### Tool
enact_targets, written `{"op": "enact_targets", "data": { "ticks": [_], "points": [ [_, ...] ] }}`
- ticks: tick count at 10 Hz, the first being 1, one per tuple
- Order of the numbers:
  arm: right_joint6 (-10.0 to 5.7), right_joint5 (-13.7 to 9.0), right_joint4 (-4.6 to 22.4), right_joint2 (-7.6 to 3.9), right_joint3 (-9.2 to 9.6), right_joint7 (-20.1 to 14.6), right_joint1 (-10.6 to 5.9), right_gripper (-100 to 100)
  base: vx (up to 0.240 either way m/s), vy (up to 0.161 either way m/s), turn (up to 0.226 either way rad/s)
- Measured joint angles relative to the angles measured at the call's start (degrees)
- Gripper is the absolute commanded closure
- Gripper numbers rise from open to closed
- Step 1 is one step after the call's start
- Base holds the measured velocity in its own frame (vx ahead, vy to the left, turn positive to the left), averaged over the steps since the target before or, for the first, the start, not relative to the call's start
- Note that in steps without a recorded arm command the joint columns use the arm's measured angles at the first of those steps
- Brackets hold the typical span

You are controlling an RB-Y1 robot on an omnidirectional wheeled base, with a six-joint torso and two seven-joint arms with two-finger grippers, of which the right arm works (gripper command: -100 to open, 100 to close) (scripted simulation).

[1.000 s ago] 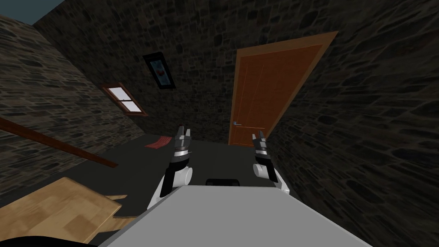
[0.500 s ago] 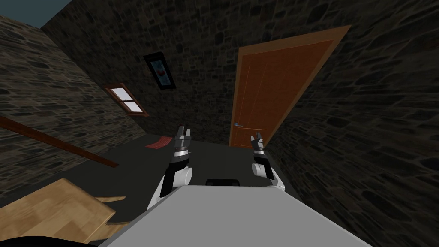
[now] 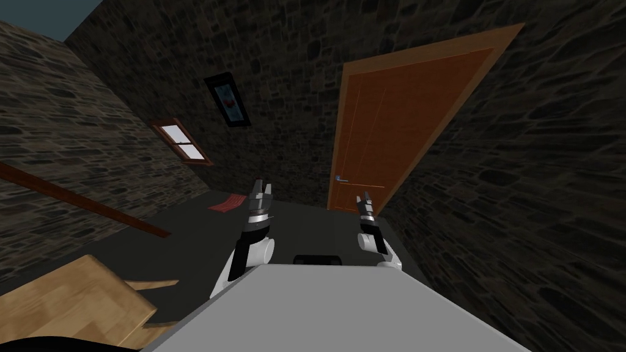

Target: Pull the door open

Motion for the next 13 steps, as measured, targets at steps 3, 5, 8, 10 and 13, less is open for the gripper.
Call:
{"op": "enact_targets", "data": {
  "ticks": [3,5,8,10,13],
  "points": [
    [-0.70,-1.0,4.9,-0.23,-0.06,0.5,-1.93,-100,0.087,-0.012,0.035],
    [-1.29,-1.5,8.0,-0.49,-0.13,0.6,-2.98,-100,0.074,-0.010,0.035],
    [-2.18,-2.3,12.5,-0.81,-0.21,1.0,-4.71,-100,0.076,-0.021,0.030],
    [-2.47,-2.9,15.6,-0.89,-0.29,1.3,-5.93,-100,0.080,-0.018,0.044],
    [-3.36,-3.6,19.7,-1.16,-0.30,1.6,-7.30,-100,0.070,-0.006,0.026]
  ]
}}
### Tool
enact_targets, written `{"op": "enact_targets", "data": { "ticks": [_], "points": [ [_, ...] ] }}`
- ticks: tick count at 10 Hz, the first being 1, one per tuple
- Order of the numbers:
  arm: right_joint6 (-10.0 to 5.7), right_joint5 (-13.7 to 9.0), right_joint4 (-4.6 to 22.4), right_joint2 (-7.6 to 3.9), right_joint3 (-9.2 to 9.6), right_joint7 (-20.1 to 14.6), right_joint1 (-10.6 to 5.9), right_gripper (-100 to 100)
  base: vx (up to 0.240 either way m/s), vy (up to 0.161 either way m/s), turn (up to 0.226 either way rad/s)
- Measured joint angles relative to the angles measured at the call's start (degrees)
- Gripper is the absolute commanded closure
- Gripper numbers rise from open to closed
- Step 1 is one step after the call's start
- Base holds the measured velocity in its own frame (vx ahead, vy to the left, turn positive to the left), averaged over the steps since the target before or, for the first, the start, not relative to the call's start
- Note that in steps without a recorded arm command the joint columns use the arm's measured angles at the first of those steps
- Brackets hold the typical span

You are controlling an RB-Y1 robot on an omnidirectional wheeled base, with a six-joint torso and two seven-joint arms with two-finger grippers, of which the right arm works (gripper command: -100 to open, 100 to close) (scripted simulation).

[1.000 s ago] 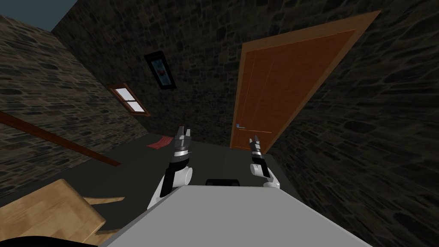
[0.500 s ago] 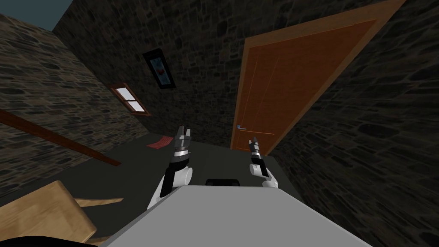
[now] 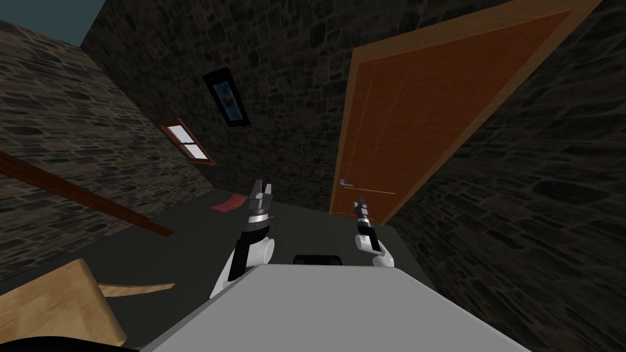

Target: Pull the door open

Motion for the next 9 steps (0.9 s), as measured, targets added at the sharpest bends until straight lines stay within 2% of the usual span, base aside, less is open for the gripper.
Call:
{"op": "enact_targets", "data": {
  "ticks": [4,8,9],
  "points": [
    [-1.22,-1.0,6.2,-0.19,-0.09,0.5,-2.39,-100,0.070,-0.017,0.032],
    [-1.96,-2.0,11.1,-0.39,-0.16,1.0,-4.11,-100,0.071,-0.016,0.028],
    [-2.50,-2.3,13.3,-0.62,-0.19,1.0,-5.00,-100,0.091,-0.025,0.045]
  ]
}}
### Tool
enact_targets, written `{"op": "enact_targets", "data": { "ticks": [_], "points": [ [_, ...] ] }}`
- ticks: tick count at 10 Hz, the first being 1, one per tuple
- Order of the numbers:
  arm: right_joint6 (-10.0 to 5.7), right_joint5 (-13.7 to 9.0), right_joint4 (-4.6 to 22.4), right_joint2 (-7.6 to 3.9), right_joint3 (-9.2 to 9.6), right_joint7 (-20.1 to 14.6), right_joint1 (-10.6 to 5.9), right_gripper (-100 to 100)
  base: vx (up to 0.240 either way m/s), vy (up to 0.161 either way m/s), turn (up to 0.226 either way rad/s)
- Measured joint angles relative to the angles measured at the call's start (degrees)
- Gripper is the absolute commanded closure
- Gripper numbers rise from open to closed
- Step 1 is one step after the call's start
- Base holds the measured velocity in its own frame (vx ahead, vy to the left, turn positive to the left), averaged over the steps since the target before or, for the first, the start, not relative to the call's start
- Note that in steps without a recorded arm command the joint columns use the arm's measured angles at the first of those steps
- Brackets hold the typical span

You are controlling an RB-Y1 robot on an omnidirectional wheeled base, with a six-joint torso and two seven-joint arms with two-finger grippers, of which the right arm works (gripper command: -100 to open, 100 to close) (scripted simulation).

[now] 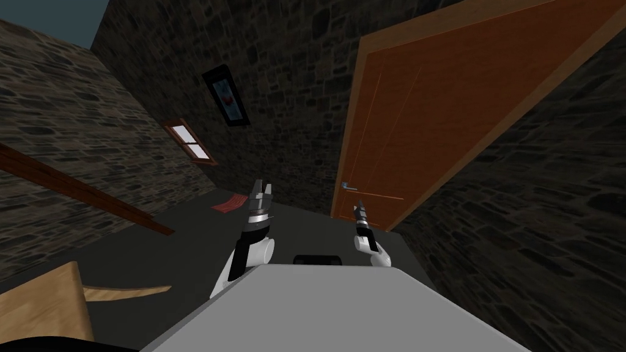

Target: Pull the door open

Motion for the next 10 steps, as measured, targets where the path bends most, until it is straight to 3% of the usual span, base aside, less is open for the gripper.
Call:
{"op": "enact_targets", "data": {
  "ticks": [10],
  "points": [
    [-2.46,-2.7,14.7,-0.45,-0.26,1.4,-5.57,-100,0.092,-0.023,0.031]
  ]
}}
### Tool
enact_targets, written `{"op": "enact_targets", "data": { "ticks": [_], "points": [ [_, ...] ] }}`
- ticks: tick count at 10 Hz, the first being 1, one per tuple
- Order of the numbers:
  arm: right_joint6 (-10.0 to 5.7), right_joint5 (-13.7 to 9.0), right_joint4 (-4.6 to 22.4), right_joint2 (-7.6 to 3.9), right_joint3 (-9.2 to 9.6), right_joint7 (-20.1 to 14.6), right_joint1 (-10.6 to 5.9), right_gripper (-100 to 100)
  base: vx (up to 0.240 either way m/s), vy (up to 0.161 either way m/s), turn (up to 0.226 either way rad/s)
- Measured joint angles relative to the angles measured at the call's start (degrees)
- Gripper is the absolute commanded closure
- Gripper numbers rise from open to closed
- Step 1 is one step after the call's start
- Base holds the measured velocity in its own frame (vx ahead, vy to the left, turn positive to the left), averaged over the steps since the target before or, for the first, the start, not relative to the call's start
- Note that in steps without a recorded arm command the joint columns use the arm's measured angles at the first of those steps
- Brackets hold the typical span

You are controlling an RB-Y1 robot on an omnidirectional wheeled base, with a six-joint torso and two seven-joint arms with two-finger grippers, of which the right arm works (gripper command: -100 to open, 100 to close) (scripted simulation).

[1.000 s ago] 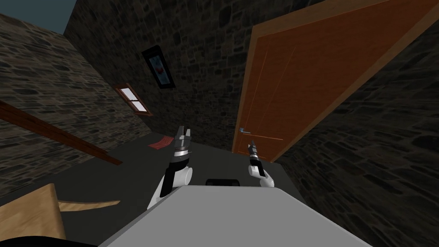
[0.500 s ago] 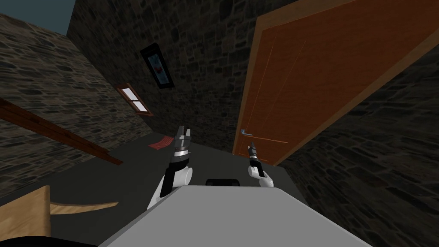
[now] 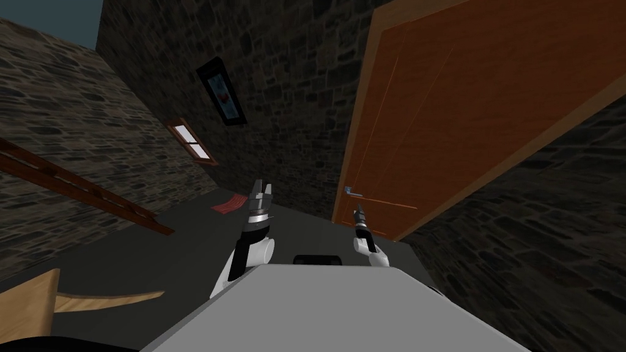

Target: Pull the door open

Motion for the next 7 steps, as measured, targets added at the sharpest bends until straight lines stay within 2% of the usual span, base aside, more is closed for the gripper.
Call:
{"op": "enact_targets", "data": {
  "ticks": [1,5,7],
  "points": [
    [0.10,-0.2,0.4,-0.02,-0.01,0.2,0.01,-100,0.072,-0.012,0.022],
    [-1.22,-1.1,6.4,-0.26,-0.06,0.4,-2.28,-100,0.101,-0.025,0.029],
    [-1.24,-1.5,7.9,-0.28,-0.11,0.7,-2.83,-100,0.059,-0.020,0.007]
  ]
}}
